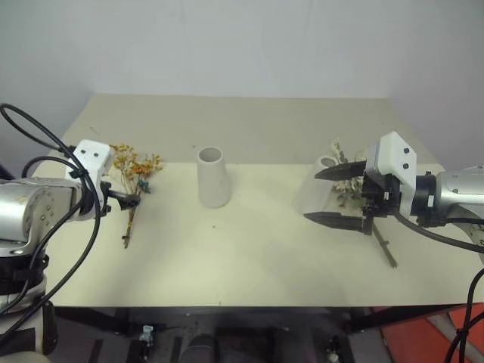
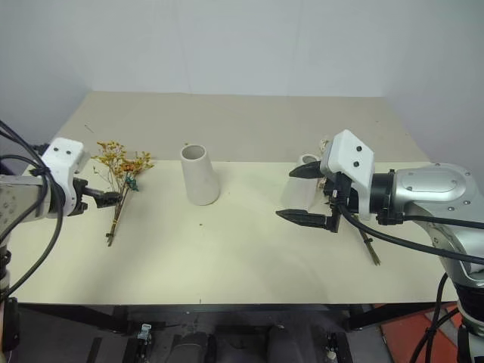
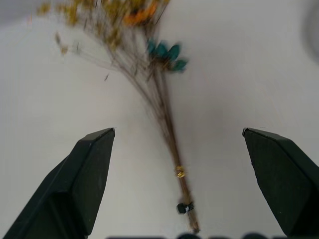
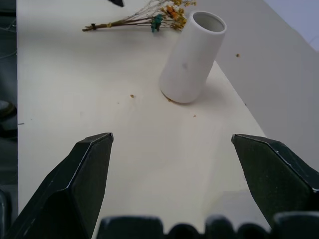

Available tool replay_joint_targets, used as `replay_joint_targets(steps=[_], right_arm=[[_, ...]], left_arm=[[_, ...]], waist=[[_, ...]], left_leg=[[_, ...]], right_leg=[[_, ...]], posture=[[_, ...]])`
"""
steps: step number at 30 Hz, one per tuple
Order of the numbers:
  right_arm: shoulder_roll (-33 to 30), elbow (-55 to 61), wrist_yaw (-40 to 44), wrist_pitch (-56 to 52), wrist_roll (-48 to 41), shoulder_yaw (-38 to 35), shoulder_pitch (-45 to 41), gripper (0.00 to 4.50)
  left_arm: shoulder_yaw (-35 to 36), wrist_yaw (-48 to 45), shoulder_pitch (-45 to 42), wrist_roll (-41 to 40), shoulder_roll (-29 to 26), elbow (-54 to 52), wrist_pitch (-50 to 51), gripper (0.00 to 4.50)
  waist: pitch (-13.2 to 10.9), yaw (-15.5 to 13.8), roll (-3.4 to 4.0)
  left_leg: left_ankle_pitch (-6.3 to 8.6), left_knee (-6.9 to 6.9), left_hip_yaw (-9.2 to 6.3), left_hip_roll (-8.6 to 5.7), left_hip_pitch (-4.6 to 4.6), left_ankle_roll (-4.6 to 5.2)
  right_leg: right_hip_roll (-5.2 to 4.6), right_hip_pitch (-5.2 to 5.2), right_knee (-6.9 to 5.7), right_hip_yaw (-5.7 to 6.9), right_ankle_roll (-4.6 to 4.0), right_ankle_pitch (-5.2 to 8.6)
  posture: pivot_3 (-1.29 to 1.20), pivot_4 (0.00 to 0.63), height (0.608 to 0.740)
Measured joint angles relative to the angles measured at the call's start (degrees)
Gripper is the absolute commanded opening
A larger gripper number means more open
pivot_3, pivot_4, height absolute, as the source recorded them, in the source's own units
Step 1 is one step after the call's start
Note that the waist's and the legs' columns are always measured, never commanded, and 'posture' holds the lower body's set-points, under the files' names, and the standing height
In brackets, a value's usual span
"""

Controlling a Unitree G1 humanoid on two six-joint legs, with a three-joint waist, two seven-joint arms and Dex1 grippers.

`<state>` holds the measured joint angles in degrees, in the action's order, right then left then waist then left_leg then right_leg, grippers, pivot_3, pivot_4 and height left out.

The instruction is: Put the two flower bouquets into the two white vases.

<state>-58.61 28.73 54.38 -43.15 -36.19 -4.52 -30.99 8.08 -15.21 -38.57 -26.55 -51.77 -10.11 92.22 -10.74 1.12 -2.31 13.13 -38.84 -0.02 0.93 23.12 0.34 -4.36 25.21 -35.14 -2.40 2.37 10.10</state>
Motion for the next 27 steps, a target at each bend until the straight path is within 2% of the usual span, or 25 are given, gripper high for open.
replay_joint_targets(steps=[7, 12, 22, 25, 27], right_arm=[[0.09, 0.90, -1.87, -1.54, -0.03, 0.77, -0.23, 4.50], [0.23, 1.86, -3.03, -2.94, -0.22, 0.75, -0.20, 4.50], [0.27, 2.87, -4.70, -4.06, -0.91, 0.53, 0.57, 4.50], [0.26, 3.10, -4.96, -4.71, -1.08, 0.33, 1.31, 4.50], [0.23, 3.40, -4.97, -4.81, -1.08, 0.23, 1.67, 4.50]], left_arm=[[-1.75, 4.45, -6.69, 6.74, 3.82, 14.91, -2.19, 4.49], [-5.95, 1.75, -10.88, 8.95, 4.82, 24.07, -9.69, 4.49], [-10.92, -2.23, -17.47, 13.97, 11.98, 43.76, -22.55, 4.49], [-10.89, -2.89, -19.57, 15.49, 13.24, 48.03, -25.40, 3.94], [-10.78, -3.02, -20.47, 16.29, 13.72, 50.21, -26.50, 3.36]], waist=[[0.00, -0.30, -0.01], [0.00, -0.37, -0.01], [0.01, -0.30, -0.03], [0.01, -0.38, -0.03], [0.01, -0.36, -0.03]], left_leg=[[-0.01, -0.03, -0.01, -0.02, -0.06, 0.00], [0.00, -0.03, 0.00, -0.04, 0.03, 0.00], [0.00, -0.05, 0.01, -0.04, 0.06, 0.00], [0.00, -0.05, 0.00, -0.05, 0.06, 0.00], [0.00, -0.06, 0.00, -0.05, 0.05, 0.00]], right_leg=[[0.00, -0.07, 0.00, 0.02, 0.21, 0.12], [-0.03, -0.02, 0.02, 0.02, -0.05, -0.04], [-0.02, -0.02, 0.02, 0.02, -0.04, -0.04], [-0.03, -0.02, 0.00, 0.02, -0.05, -0.05], [-0.03, -0.03, 0.00, 0.02, -0.01, -0.03]], posture=[[0.00, 0.150, 0.740], [0.00, 0.150, 0.740], [0.00, 0.150, 0.740], [0.00, 0.150, 0.740], [0.00, 0.150, 0.740]])
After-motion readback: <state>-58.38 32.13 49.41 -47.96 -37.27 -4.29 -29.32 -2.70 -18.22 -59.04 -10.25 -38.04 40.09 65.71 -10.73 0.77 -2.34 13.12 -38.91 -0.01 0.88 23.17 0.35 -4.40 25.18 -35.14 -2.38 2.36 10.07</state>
